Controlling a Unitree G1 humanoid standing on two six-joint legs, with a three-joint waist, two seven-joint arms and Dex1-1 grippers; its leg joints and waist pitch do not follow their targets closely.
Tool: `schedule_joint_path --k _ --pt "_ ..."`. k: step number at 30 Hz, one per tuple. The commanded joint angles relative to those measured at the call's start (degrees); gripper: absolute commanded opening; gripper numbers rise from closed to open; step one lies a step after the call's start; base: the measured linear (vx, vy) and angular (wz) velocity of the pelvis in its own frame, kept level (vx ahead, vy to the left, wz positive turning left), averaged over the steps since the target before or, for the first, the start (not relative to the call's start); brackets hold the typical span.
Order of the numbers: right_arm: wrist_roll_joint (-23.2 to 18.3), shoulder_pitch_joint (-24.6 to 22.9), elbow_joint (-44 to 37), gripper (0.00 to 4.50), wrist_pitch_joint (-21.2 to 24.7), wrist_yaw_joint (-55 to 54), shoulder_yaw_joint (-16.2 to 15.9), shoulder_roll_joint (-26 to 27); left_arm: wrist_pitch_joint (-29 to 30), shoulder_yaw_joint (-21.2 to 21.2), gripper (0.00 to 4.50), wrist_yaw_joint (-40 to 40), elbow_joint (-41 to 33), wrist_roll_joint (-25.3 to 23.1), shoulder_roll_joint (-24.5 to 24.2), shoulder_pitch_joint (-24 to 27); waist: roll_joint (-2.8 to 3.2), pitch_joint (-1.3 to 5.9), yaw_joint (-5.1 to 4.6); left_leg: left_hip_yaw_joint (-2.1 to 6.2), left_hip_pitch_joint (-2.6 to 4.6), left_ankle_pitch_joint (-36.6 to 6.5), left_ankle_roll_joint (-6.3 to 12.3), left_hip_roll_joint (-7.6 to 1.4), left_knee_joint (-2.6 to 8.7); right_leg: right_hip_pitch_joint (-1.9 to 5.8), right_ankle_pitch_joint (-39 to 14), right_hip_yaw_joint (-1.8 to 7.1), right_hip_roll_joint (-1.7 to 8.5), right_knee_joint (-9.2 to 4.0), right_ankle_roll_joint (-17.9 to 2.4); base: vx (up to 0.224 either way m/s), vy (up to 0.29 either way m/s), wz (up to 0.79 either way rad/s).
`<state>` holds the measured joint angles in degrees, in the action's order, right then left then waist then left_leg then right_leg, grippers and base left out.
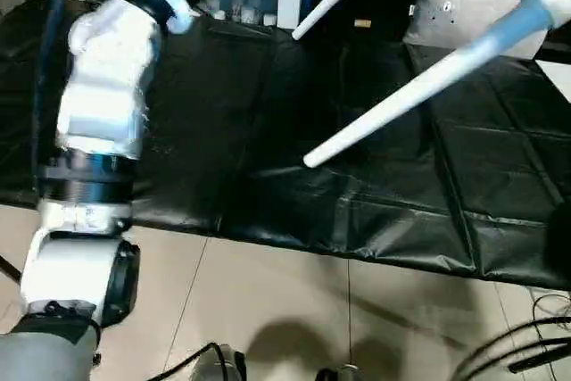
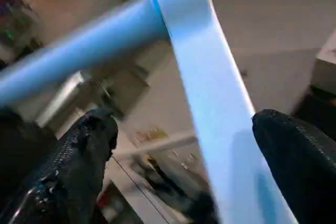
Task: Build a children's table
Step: Flip table
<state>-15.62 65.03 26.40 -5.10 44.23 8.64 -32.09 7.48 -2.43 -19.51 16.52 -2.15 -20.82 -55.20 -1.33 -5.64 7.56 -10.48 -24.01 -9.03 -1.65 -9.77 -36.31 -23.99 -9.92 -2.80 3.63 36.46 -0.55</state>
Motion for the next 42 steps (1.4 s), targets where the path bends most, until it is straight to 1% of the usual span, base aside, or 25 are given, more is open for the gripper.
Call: schedule_joint_path --k 1,2,3,4,5,6,7,8,12,14,15,17,18,20,21,23,26,28,31,34,37,38,39,41,42 --pt "-4.58 -4.06 -4.33 4.50 4.33 1.29 2.31 0.07 1.16 1.35 1.96 -0.67 0.91 1.03 1.14 2.77 0.08 4.39 -0.77 1.85 3.13 -21.85 -0.38 -3.36 4.94 1.09 -24.08 2.10 4.43 -5.71 -7.69 0.000 0.000 0.00" --pt "-6.48 -7.20 -6.57 4.50 6.24 1.07 2.82 0.75 0.64 1.24 1.93 -0.75 0.67 1.25 1.18 3.78 -0.09 4.55 -0.90 1.93 2.92 -21.69 -0.77 -3.33 5.08 1.43 -22.69 2.00 4.42 -5.39 -8.04 0.000 0.000 0.00" --pt "-7.79 -9.66 -8.04 4.50 7.51 0.41 3.31 1.55 0.11 1.29 1.88 -0.97 0.53 1.29 1.12 4.43 0.86 4.59 -0.72 1.99 2.97 -21.55 -1.14 -3.40 5.35 1.55 -21.08 2.07 4.53 -5.52 -8.23 0.000 0.000 0.00" --pt "-8.01 -10.08 -8.28 4.50 7.73 0.28 3.39 1.70 0.02 1.31 1.88 -1.02 0.51 1.29 1.10 4.54 0.47 4.67 -0.91 1.95 2.79 -21.11 -1.07 -3.33 5.37 1.71 -19.96 2.09 4.49 -5.52 -8.27 0.000 0.000 0.00" --pt "-9.06 -12.13 -9.34 4.50 8.82 -0.31 3.78 2.44 -0.45 1.31 1.86 -1.18 0.42 1.28 1.06 5.06 0.51 4.73 -0.92 2.01 2.75 -21.13 -1.29 -3.23 5.46 1.92 -19.06 2.06 4.55 -5.39 -8.73 0.000 0.000 0.00" --pt "-9.64 -14.70 -10.39 4.50 9.23 -0.85 3.88 3.27 -0.80 1.27 1.84 -1.30 0.33 1.30 1.05 5.49 0.67 4.93 -1.01 1.97 3.12 -21.64 -1.64 -3.13 5.26 1.82 -19.35 2.01 4.64 -5.35 -9.39 0.000 0.000 0.00" --pt "-10.04 -16.73 -11.22 4.50 9.53 -1.25 3.96 3.96 -1.03 1.19 1.84 -1.40 0.25 1.27 1.06 5.81 0.62 4.89 -0.96 1.81 3.14 -21.46 -1.51 -3.09 5.23 1.77 -19.41 2.11 4.66 -5.59 -9.32 0.000 0.000 0.00" --pt "-10.07 -19.96 -12.12 4.50 9.87 -1.97 3.90 4.98 -1.32 1.06 1.80 -1.34 0.22 1.20 1.10 6.26 0.53 4.62 -1.04 1.83 3.14 -22.49 -1.57 -2.99 5.23 1.66 -21.50 2.09 4.71 -5.81 -9.07 0.000 0.000 0.00" --pt "-10.12 -28.00 -13.36 4.50 11.23 -6.25 5.76 8.11 -2.12 1.26 1.73 -0.74 -0.14 0.26 0.73 7.49 0.40 4.55 -0.91 2.14 3.62 -24.32 -2.40 -3.05 5.43 1.59 -27.93 1.80 5.06 -6.58 -7.18 0.000 0.000 0.00" --pt "-10.16 -29.78 -12.93 4.50 11.18 -7.61 6.49 8.97 -2.28 1.21 1.69 -0.64 -0.16 0.19 0.69 7.81 0.36 4.60 -0.94 2.17 3.61 -24.23 -2.47 -3.02 5.46 1.64 -28.73 1.52 5.23 -6.76 -6.81 0.000 0.000 0.00" --pt "-10.02 -30.50 -12.76 4.50 11.08 -7.71 6.47 9.11 -2.36 1.21 1.69 -0.59 -0.16 0.14 0.65 7.92 0.18 4.59 -1.01 2.16 3.57 -24.23 -2.46 -3.04 5.52 1.66 -28.95 1.33 5.22 -6.81 -6.62 0.000 0.000 0.00" --pt "-9.79 -32.87 -12.45 4.50 11.14 -7.87 6.33 9.35 -2.76 1.19 1.66 -0.55 -0.11 -0.07 0.51 8.28 0.26 4.42 -1.12 2.25 3.86 -25.53 -2.53 -3.10 5.51 1.45 -31.32 1.03 5.55 -7.25 -5.82 0.000 0.000 0.00" --pt "-9.71 -33.36 -12.18 4.50 11.21 -8.22 6.48 9.44 -2.93 1.17 1.66 -0.60 -0.07 -0.12 0.44 8.35 0.08 4.38 -1.19 2.29 3.82 -25.59 -2.47 -3.09 5.54 1.48 -32.22 0.97 5.63 -7.37 -5.48 0.000 0.000 0.00" --pt "-9.51 -34.10 -12.09 4.50 11.27 -8.89 6.64 9.53 -3.24 1.13 1.64 -0.65 0.02 -0.27 0.29 8.43 0.14 4.37 -1.43 2.44 3.74 -25.98 -2.61 -3.09 5.61 1.57 -33.27 0.80 5.69 -7.55 -5.03 0.000 0.000 0.00" --pt "-9.38 -34.24 -11.80 4.50 10.98 -9.48 6.98 9.60 -3.50 1.13 1.63 -0.75 0.12 -0.42 0.08 8.45 0.01 4.48 -1.49 2.46 3.71 -25.93 -2.65 -3.13 5.64 1.67 -33.29 0.74 5.71 -7.56 -4.91 0.000 0.000 0.00" --pt "-9.21 -33.87 -11.03 4.50 10.98 -11.48 8.05 9.71 -3.83 1.03 1.63 -0.88 0.28 -0.49 -0.30 8.46 0.19 4.60 -1.82 2.65 3.63 -26.27 -3.03 -3.31 5.96 1.88 -32.35 0.54 5.70 -7.48 -4.88 0.000 0.000 0.00" --pt "-8.85 -31.54 -7.61 4.50 11.40 -14.75 9.49 9.29 -4.20 0.86 1.63 -0.84 0.47 -0.54 -0.77 8.55 0.09 4.52 -2.18 2.64 3.70 -27.08 -3.68 -3.25 6.10 1.72 -31.23 0.50 5.69 -7.40 -5.49 0.000 0.000 0.00" --pt "-8.82 -30.96 -6.97 4.50 11.99 -15.36 9.32 9.18 -4.33 0.81 1.63 -0.89 0.52 -0.59 -0.83 8.61 -0.09 4.50 -2.34 2.52 4.02 -27.88 -3.61 -3.05 5.85 1.54 -32.14 0.50 5.81 -7.69 -5.44 0.000 0.000 0.00" --pt "-8.17 -30.17 -5.78 4.50 12.18 -16.72 9.09 9.32 -4.47 0.76 1.63 -0.99 0.47 -0.63 -0.91 8.78 -0.31 4.56 -2.50 2.50 4.01 -27.57 -3.09 -2.94 5.66 1.50 -33.90 0.37 6.00 -7.94 -4.85 0.000 0.000 0.00" --pt "-8.64 -27.93 -1.32 4.50 12.69 -16.36 9.02 9.77 -4.77 0.86 1.63 -1.35 0.70 -0.75 -1.22 8.81 0.12 4.62 -2.79 2.64 3.99 -28.38 -3.22 -2.86 5.58 1.52 -34.17 0.05 6.02 -7.94 -4.92 0.000 0.000 0.00" --pt "-9.09 -25.14 3.54 4.50 11.84 -15.64 9.37 10.49 -5.08 1.02 1.63 -1.61 1.06 -0.73 -1.37 8.67 0.27 4.68 -3.06 2.82 4.09 -30.66 -3.57 -3.07 5.59 1.68 -34.15 -0.69 6.35 -8.21 -4.79 0.000 0.000 0.00" --pt "-9.04 -23.64 6.10 4.50 11.44 -15.96 9.72 10.75 -5.22 1.15 1.63 -1.70 1.29 -0.79 -1.38 8.57 0.86 4.86 -2.93 3.01 4.11 -31.60 -4.03 -3.28 5.79 2.01 -33.14 -0.98 6.37 -8.12 -4.92 0.000 0.000 0.00" --pt "-8.98 -23.01 7.18 4.50 11.25 -16.17 9.86 10.83 -5.26 1.20 1.63 -1.71 1.39 -0.83 -1.38 8.52 0.73 4.81 -3.15 3.13 3.99 -32.75 -4.68 -3.48 6.06 2.13 -31.77 -1.18 6.25 -7.99 -5.15 0.000 0.000 0.00" --pt "-9.04 -16.98 16.81 4.50 9.45 -16.68 10.94 11.59 -5.66 1.57 1.63 -1.88 2.31 -1.19 -1.45 7.97 0.64 4.99 -3.24 3.12 4.30 -34.04 -5.57 -3.43 5.93 1.93 -30.66 -1.23 6.42 -7.72 -6.04 0.000 0.000 0.00" --pt "-9.03 -15.71 18.69 4.50 9.05 -16.45 11.01 11.76 -5.74 1.60 1.62 -1.92 2.50 -1.22 -1.47 7.83 0.75 4.95 -3.11 3.06 4.40 -35.04 -5.77 -3.38 5.91 1.93 -31.14 -1.35 6.43 -7.87 -6.23 0.000 0.000 0.00"
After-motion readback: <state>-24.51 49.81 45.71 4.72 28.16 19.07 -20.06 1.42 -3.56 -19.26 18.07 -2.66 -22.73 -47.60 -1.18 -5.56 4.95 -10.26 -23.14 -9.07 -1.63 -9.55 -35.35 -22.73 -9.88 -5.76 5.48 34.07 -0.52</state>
